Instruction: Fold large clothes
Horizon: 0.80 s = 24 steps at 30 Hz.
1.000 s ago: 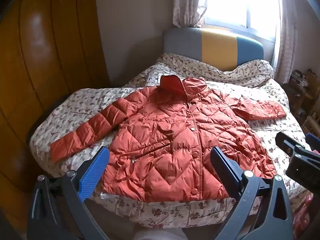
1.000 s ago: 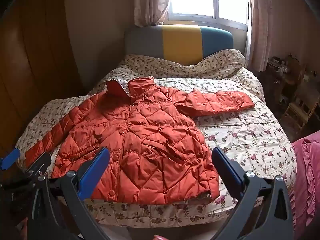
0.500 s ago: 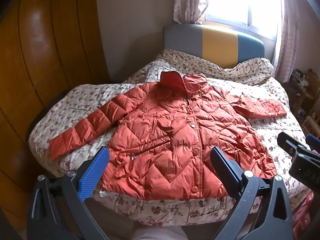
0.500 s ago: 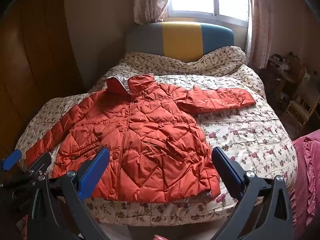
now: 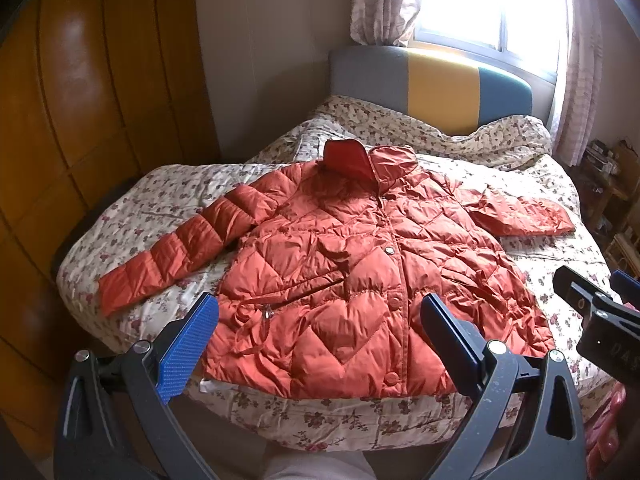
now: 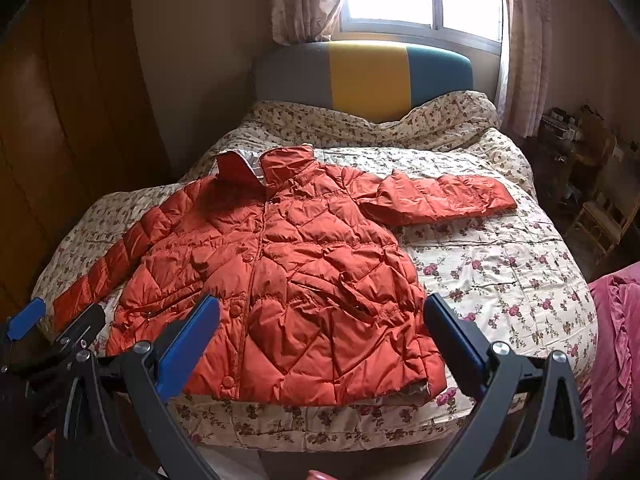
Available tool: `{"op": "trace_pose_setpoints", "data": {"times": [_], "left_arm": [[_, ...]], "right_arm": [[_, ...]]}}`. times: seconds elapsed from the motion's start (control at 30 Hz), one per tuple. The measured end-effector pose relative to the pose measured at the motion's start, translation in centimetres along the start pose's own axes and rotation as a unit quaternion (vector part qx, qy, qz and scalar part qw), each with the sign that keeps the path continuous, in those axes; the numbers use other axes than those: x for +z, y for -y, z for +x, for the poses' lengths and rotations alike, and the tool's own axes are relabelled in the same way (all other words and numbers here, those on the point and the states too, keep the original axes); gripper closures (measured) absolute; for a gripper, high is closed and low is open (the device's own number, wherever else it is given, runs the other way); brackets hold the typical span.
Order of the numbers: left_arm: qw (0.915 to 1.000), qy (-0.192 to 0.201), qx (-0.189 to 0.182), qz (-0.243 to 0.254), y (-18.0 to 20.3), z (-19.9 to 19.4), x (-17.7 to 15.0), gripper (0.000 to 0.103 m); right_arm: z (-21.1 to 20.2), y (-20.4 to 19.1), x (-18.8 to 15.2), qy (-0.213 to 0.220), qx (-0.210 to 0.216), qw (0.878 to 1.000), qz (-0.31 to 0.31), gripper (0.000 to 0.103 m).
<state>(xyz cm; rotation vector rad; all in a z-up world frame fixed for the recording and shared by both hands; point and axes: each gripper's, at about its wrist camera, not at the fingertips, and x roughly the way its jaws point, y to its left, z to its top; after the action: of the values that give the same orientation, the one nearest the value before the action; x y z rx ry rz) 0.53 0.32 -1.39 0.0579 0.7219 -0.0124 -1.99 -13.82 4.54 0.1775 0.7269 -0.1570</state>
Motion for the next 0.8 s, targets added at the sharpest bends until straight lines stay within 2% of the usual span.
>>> {"op": "trace_pose_setpoints", "data": {"times": [0.8], "left_arm": [[1.0,-0.005,0.002,-0.002,-0.63,0.35,-0.15,0.003]], "right_arm": [[0.43,0.04,-0.26,-0.006,0.001,1.0,0.0,0.002]]}}
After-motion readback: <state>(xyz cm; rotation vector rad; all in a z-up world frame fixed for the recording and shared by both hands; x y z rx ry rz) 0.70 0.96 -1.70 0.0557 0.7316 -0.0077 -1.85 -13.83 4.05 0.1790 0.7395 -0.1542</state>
